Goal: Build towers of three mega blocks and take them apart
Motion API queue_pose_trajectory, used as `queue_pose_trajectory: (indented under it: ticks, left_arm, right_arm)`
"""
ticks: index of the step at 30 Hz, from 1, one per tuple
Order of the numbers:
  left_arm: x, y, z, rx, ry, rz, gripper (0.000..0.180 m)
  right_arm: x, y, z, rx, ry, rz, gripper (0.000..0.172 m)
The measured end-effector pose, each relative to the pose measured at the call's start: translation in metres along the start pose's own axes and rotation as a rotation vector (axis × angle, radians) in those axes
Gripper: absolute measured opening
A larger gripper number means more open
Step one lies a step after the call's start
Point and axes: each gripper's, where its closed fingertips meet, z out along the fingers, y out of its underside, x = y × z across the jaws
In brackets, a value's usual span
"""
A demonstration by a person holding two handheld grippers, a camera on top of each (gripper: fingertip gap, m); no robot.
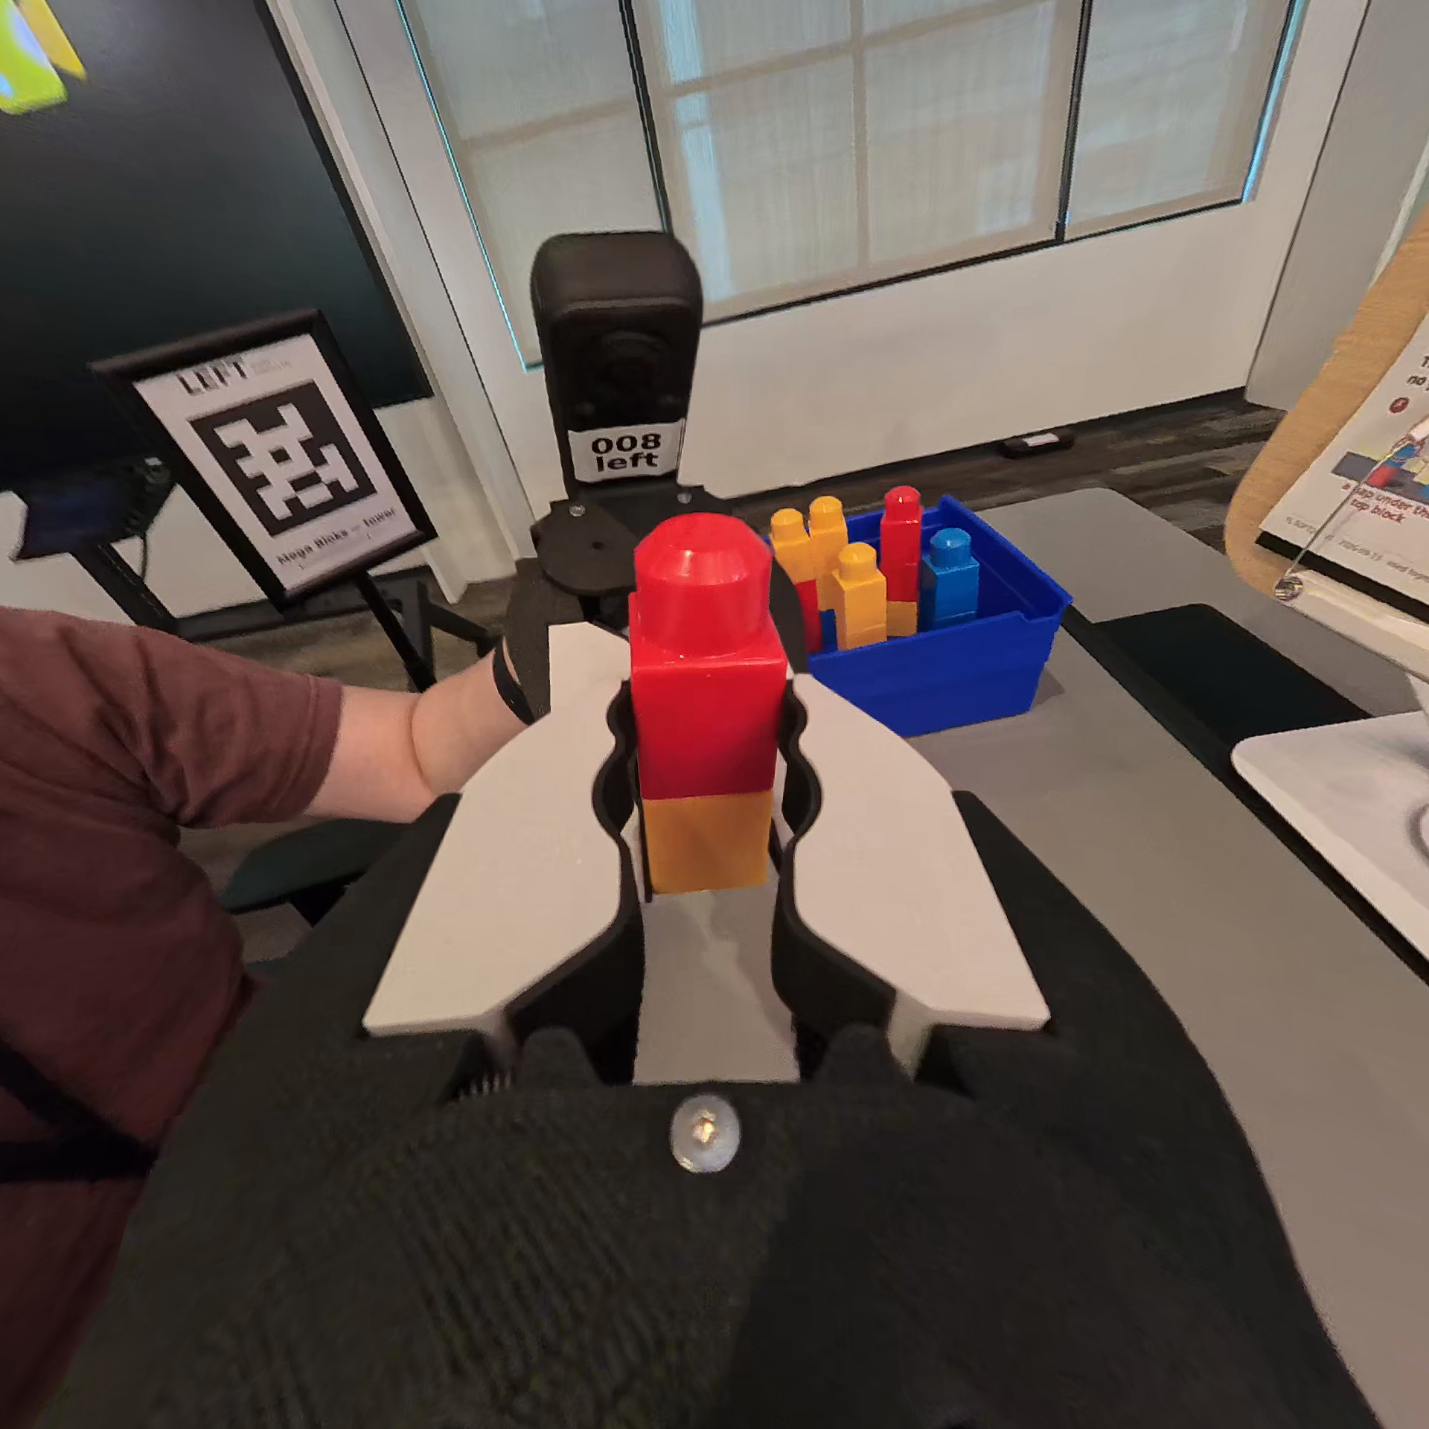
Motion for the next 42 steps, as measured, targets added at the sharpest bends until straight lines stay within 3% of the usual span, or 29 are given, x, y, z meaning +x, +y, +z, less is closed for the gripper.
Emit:
queue_pose_trajectory:
  ticks: [4,13,23,26,28,30,33,35,37,42]
  left_arm:
    - [0.000,0.003,-0.001,-0.005,0.029,-0.053,0.036]
    - [0.006,-0.015,0.001,0.141,0.137,-0.158,0.038]
    - [0.003,-0.014,-0.001,0.125,0.118,-0.155,0.036]
    - [0.004,0.008,0.010,-0.006,0.118,-0.144,0.036]
    - [0.015,0.003,0.014,0.025,0.192,-0.180,0.036]
    - [0.017,0.000,0.011,0.032,0.208,-0.181,0.036]
    - [0.016,-0.005,0.001,0.045,0.187,-0.159,0.037]
    - [0.016,-0.008,-0.005,0.055,0.181,-0.150,0.037]
    - [0.014,-0.010,-0.008,0.060,0.170,-0.146,0.037]
    - [0.011,-0.006,-0.006,0.039,0.161,-0.156,0.037]
  right_arm:
    - [0.002,0.002,0.002,0.008,-0.009,0.017,0.036]
    - [-0.001,-0.001,-0.002,0.005,-0.013,-0.006,0.036]
    - [0.005,-0.008,-0.004,0.053,0.023,0.034,0.035]
    - [0.020,-0.034,-0.036,0.228,0.051,0.121,0.036]
    - [0.043,-0.034,-0.069,0.205,0.156,0.135,0.036]
    - [0.084,-0.018,-0.117,0.061,0.479,0.064,0.036]
    - [0.124,0.041,-0.207,-0.323,0.874,0.111,0.036]
    - [0.139,0.073,-0.240,-0.389,0.953,0.259,0.036]
    - [0.155,0.100,-0.250,-0.423,0.961,0.382,0.036]
    - [0.197,0.151,-0.264,-0.590,1.099,0.399,0.037]
